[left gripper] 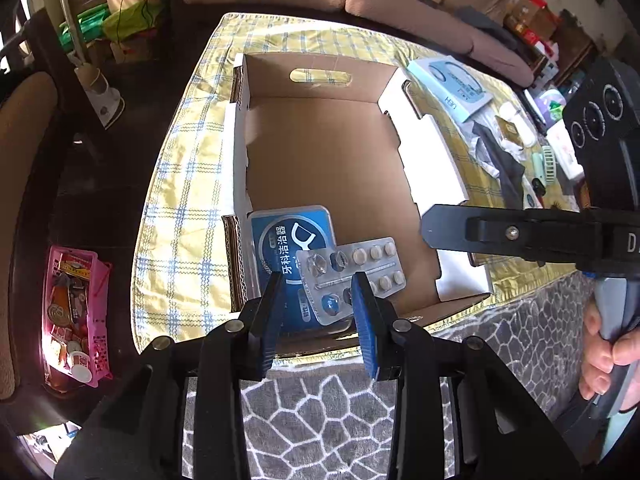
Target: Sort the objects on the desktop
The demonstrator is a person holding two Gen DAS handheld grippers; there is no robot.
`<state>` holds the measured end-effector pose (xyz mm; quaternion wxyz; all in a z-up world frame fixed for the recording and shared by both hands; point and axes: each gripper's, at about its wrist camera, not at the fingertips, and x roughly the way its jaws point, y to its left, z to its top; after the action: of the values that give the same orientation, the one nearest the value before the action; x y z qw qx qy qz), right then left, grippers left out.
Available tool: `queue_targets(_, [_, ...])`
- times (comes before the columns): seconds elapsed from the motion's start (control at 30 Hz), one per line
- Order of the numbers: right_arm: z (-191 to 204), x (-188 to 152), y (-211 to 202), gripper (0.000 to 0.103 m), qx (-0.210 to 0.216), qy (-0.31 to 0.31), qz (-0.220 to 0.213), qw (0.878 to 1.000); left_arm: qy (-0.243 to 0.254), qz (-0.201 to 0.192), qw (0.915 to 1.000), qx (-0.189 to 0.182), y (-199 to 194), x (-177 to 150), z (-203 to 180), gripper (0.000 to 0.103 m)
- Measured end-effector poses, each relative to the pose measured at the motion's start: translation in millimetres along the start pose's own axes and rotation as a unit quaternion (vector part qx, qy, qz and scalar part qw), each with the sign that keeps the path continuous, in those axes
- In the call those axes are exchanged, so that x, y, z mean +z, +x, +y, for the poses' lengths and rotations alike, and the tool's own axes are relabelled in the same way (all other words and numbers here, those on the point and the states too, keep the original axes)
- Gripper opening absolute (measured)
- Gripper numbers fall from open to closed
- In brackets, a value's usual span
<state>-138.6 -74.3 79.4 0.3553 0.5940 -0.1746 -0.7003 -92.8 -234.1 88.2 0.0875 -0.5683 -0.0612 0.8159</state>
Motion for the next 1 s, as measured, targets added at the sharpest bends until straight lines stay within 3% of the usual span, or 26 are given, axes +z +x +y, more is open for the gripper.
queue_targets(0.27, [0.8, 2.9, 37.6, 0.040, -0.054, -0.011, 0.043, 0.998, -0.005, 0.010, 0.9996, -0.024, 9.3, 0.1, 3.5, 0.030])
queue_targets(0.4, [-6.4, -0.1, 41.5, 0.040, -0.044, 0.008, 0.043, 0.998, -0.008, 0.022, 0.9990, -0.037, 17.4, -0.3, 4.0, 0.025])
queue_targets(0.47, [-10.0, -1.4, 41.6, 0.039, -0.033, 0.020, 0.041, 0.998, -0.019, 0.025, 0.9982, -0.051, 20.4, -1.1, 7.0, 0.017])
queue_targets(0.8, [-13.6, -0.7, 31.3, 0.039, -0.008, 0.043, 0.026, 0.999, -0.047, 0.025, 0.9940, -0.096, 25.6, 2.3, 3.2, 0.014])
queue_targets(0.9, [-13.3, 0.2, 14.8, 0.039, 0.009, 0.048, 0.003, 0.999, -0.056, 0.018, 0.9919, -0.113, 23.7, 5.3, -0.8, 0.011])
queue_targets(1.0, [-9.9, 1.6, -10.2, 0.039, -0.002, 0.024, -0.019, 1.000, -0.053, 0.009, 0.9921, -0.114, 19.2, 10.6, -7.1, 0.010])
